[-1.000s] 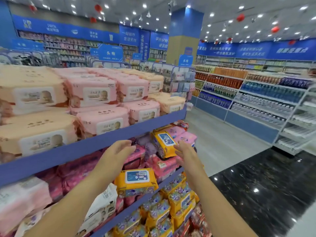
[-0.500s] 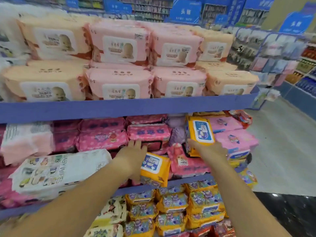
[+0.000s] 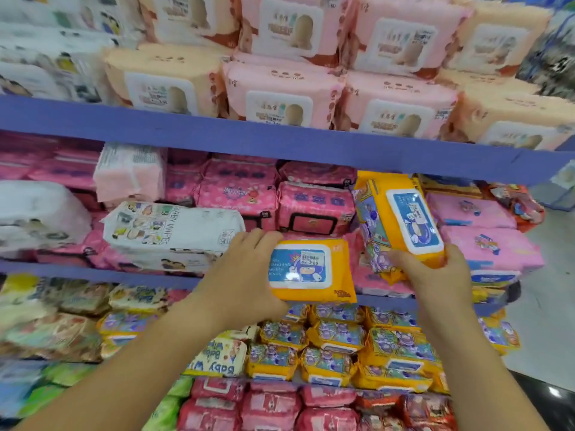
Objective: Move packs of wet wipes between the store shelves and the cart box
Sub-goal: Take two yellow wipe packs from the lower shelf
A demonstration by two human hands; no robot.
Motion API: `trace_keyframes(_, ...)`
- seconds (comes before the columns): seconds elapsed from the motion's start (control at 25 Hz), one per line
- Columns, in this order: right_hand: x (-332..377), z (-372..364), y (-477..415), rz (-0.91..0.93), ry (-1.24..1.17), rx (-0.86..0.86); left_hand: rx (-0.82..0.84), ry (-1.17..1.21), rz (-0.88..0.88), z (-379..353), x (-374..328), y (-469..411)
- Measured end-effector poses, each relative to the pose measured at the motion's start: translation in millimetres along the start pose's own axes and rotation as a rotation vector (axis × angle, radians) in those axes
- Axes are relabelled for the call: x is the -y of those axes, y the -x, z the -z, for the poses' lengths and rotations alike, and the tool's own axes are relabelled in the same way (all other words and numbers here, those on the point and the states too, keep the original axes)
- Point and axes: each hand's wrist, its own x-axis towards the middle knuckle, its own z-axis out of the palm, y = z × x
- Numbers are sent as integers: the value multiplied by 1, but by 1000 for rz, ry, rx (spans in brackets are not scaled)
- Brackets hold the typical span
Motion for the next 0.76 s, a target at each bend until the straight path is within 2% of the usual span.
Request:
trace_keyframes(0.12,14,-9,43,76,26,132,-111,150,130,16,11,66)
trace_keyframes(0.28,31,-60,112,143,106,353,-223,60,291,44,71,164)
trace_keyframes(0.52,28,-191,241,122,146,668,-349,-106,596,104,180,350)
trace_keyframes(0.76,15,-327,400,138,200,986,-387,-207,915,156,247,564)
